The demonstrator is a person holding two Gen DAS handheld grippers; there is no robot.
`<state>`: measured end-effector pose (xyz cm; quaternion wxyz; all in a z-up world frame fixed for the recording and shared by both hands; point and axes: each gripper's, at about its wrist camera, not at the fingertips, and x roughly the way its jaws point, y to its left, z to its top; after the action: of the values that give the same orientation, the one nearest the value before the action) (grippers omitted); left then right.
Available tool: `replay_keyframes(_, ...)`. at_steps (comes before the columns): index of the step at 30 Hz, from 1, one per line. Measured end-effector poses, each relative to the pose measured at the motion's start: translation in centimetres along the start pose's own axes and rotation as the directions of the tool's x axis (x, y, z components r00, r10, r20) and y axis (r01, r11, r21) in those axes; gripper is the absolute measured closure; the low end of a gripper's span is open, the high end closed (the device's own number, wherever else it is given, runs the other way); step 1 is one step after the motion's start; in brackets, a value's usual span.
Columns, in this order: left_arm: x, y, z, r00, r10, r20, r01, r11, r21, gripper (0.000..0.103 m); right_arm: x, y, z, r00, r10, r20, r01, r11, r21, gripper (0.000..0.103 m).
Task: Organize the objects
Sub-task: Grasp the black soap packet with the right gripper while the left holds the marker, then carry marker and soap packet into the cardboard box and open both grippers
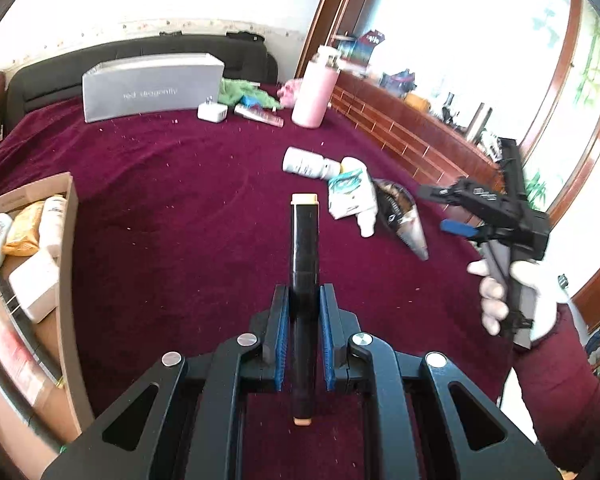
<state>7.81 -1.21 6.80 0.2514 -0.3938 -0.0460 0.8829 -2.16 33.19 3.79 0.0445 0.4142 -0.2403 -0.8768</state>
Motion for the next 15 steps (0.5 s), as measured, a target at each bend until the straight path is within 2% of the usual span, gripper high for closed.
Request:
replay_keyframes(5, -1.5, 0.3, -0.7, 0.999, -0.035, 0.04, 0.036, 0.999, -0.02, 0.091, 2.5, 1.9, -0.3, 0.992, -0.082, -0.094, 0.075, 0.994, -0.078, 0.0)
replay_keyframes(6, -1.9, 0.5, -0.8, 0.998, -0.041, 0.051, 0.042, 0.999, -0.025, 0.091, 2.9, 2.1, -0.4, 0.991, -0.082, -0.108, 0.074, 0.994, -0.079, 0.004)
replay_keyframes(8, -2.7, 0.8, -0.8, 0.996, -0.041, 0.076, 0.044, 0.999, -0.033, 0.091, 3.5, 2.2, -0.5, 0.988, -0.078, -0.136, 0.068, 0.995, -0.076, 0.016)
replay_keyframes(9, -3.0, 0.9, -0.8, 0.995, -0.043, 0.087, 0.046, 0.998, -0.037, 0.091, 3.6, 2.1, -0.6, 0.986, -0.077, -0.148, 0.067, 0.995, -0.073, 0.035)
replay_keyframes(10, -3.4, 1.1, -0.8, 0.993, -0.052, 0.102, 0.056, 0.997, -0.044, 0.091, 3.4, 2.2, -0.7, 0.987, -0.091, -0.133, 0.081, 0.994, -0.079, 0.048)
replay_keyframes(12, -4.2, 1.5, -0.9, 0.99, -0.061, 0.127, 0.068, 0.996, -0.054, 0.091, 3.2, 2.4, -0.8, 0.987, -0.063, -0.147, 0.053, 0.996, -0.071, 0.057)
replay_keyframes(15, -5.1, 2.1, -1.0, 0.985, -0.064, 0.157, 0.075, 0.995, -0.065, 0.091, 1.9, 2.9, -1.3, 0.99, -0.064, -0.125, 0.053, 0.995, -0.089, 0.057)
